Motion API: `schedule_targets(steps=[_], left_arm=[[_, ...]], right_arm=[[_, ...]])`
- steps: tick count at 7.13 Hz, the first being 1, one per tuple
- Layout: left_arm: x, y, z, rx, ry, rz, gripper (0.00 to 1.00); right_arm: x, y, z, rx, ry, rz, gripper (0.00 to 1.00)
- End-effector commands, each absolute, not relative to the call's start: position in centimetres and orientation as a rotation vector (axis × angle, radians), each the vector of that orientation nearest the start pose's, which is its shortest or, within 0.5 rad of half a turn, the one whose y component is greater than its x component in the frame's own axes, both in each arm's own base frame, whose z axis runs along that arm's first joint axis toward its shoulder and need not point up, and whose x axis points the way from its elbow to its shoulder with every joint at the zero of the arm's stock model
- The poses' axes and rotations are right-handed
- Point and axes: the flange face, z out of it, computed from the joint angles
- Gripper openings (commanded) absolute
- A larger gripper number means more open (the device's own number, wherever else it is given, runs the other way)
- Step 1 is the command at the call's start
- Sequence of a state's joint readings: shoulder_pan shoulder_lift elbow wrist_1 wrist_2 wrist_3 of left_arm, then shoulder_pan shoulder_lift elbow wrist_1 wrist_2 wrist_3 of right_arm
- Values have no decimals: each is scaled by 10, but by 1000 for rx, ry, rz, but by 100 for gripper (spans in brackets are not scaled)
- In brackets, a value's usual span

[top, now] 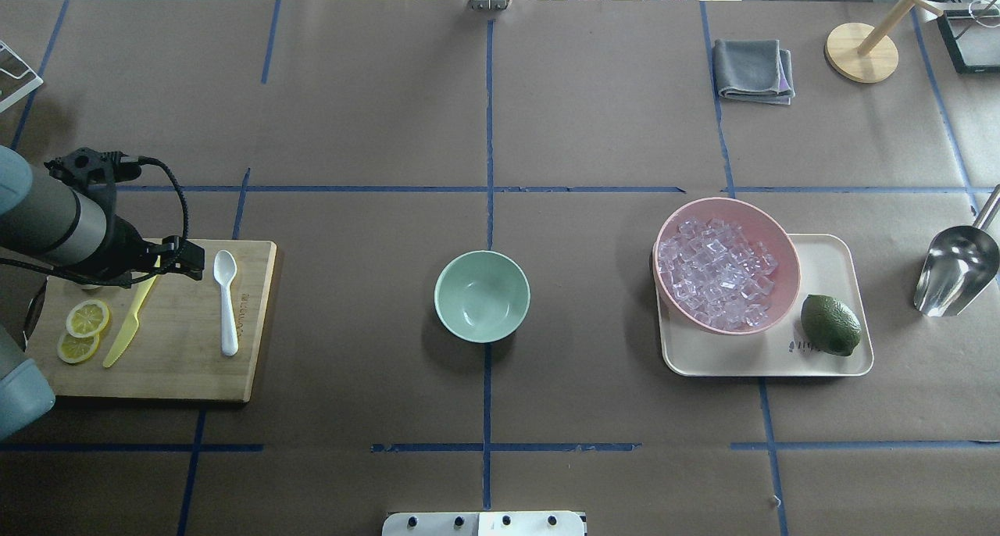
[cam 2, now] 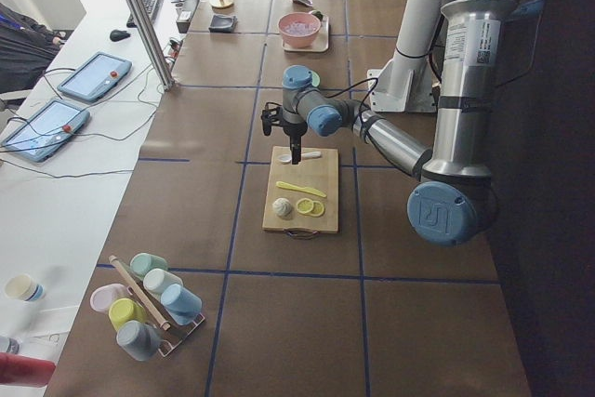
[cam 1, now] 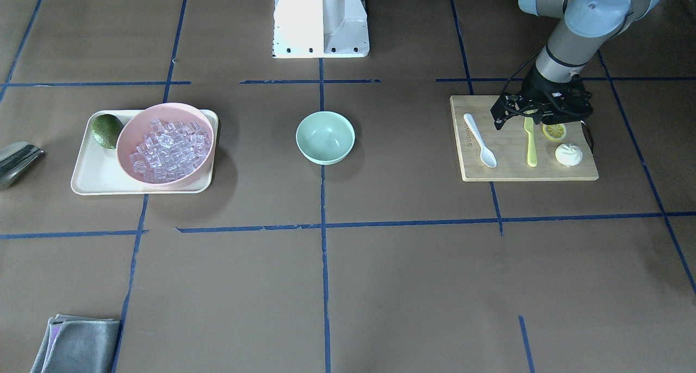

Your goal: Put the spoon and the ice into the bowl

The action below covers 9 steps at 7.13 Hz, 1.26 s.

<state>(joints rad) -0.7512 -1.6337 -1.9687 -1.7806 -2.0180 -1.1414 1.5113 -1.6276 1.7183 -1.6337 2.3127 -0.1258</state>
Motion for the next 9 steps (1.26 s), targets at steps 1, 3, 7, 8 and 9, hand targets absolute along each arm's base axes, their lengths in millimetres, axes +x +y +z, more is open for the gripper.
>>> schedule_targets(steps=[1, 3, 7, 8, 9], left_arm=[[342, -424, 421, 12, 780, -153, 99], [376, -423, 419, -5, 777, -113, 100], [390, -417, 435, -29, 753, -96, 85], [391, -416, 436, -31, 753, -91, 79], [391, -416, 435, -31, 755, -89, 70]], right_arm=[[39, -471, 622, 51, -741, -186, 100], [39, -471, 622, 51, -741, -186, 100], [39, -471, 623, 51, -741, -187, 100], [39, -471, 623, 51, -741, -187, 100], [39, -471, 623, 51, -741, -187, 100]])
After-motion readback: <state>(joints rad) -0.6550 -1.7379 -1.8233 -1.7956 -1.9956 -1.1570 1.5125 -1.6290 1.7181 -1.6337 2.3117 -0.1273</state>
